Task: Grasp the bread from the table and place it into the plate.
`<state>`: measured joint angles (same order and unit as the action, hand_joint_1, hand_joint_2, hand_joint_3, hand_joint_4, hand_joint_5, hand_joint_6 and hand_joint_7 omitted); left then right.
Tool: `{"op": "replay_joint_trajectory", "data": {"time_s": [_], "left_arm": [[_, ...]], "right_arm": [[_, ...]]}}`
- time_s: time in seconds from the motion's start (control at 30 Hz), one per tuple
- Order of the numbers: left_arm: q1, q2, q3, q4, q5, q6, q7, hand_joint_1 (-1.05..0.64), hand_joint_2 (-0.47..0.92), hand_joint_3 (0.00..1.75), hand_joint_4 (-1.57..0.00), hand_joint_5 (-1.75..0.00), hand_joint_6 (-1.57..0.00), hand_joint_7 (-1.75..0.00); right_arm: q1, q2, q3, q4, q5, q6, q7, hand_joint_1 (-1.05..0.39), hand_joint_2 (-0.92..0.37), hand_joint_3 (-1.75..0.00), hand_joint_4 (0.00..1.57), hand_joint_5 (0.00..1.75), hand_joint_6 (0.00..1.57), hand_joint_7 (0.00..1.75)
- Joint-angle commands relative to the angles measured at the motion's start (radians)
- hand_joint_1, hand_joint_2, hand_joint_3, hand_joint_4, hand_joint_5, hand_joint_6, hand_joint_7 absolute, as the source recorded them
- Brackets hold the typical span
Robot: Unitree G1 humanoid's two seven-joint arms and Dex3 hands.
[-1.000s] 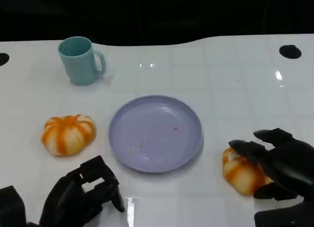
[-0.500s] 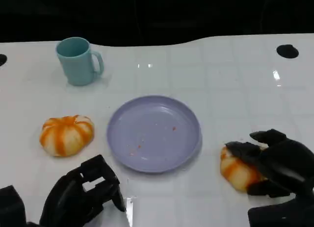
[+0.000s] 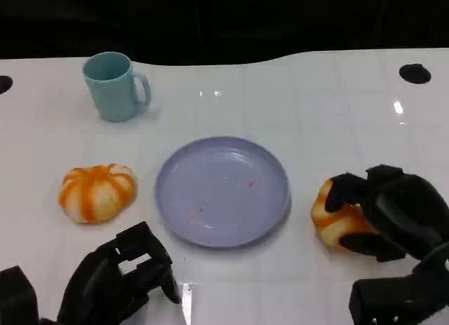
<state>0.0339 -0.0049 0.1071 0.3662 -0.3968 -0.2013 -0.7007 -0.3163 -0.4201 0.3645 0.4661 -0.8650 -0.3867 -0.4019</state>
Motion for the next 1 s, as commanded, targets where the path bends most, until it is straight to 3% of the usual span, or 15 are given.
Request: {"op": "replay_joint_trajectory", "data": {"time_s": [0.03,0.23,0.37,0.53,0.7,0.87,1.0], "left_arm": [[0.006,0.009,0.002,-0.006,0.0,-0.003,0.006,-0.63,0.92,0.1,-0.69,-1.75,-0.67,-1.42],[0.008,0.008,0.001,-0.01,-0.001,-0.004,0.004,-0.61,0.92,0.1,-0.69,-1.75,-0.66,-1.4],[0.006,0.01,0.001,-0.006,0.003,-0.006,0.005,-0.62,0.92,0.1,-0.69,-1.75,-0.67,-1.41],[0.009,0.011,-0.001,-0.006,0.01,-0.013,0.008,-0.62,0.92,0.1,-0.69,-1.75,-0.66,-1.41],[0.014,0.008,-0.003,-0.017,0.003,-0.01,0.003,-0.62,0.92,0.1,-0.68,-1.75,-0.65,-1.41],[0.012,0.01,-0.005,-0.012,0.012,-0.02,0.006,-0.63,0.92,0.11,-0.7,-1.75,-0.66,-1.42],[0.016,0.008,-0.002,-0.014,0.0,-0.014,-0.004,-0.62,0.92,0.12,-0.69,-1.75,-0.65,-1.43]], "right_arm": [[-0.039,0.001,0.003,0.028,0.007,-0.025,-0.057,-0.33,-0.58,-1.02,0.87,1.75,0.63,1.75],[-0.062,0.018,0.001,0.041,0.024,-0.062,-0.099,-0.3,-0.45,-1.15,0.89,1.75,0.67,1.71],[-0.064,0.033,-0.006,-0.001,0.05,-0.068,-0.07,-0.26,-0.38,-1.22,0.9,1.75,0.67,1.72],[-0.07,0.057,-0.006,-0.057,0.081,-0.086,-0.049,-0.26,-0.42,-1.19,0.91,1.75,0.68,1.72],[-0.127,0.124,-0.001,-0.069,0.17,-0.129,0.036,-0.22,-0.38,-1.22,0.96,1.75,0.75,1.67],[-0.174,0.194,0.021,-0.045,0.172,-0.107,0.087,-0.18,-0.27,-1.37,0.98,1.75,0.81,1.6],[-0.218,0.248,0.048,0.014,0.168,-0.102,0.101,-0.12,-0.23,-1.39,0.98,1.75,0.81,1.6]]}}
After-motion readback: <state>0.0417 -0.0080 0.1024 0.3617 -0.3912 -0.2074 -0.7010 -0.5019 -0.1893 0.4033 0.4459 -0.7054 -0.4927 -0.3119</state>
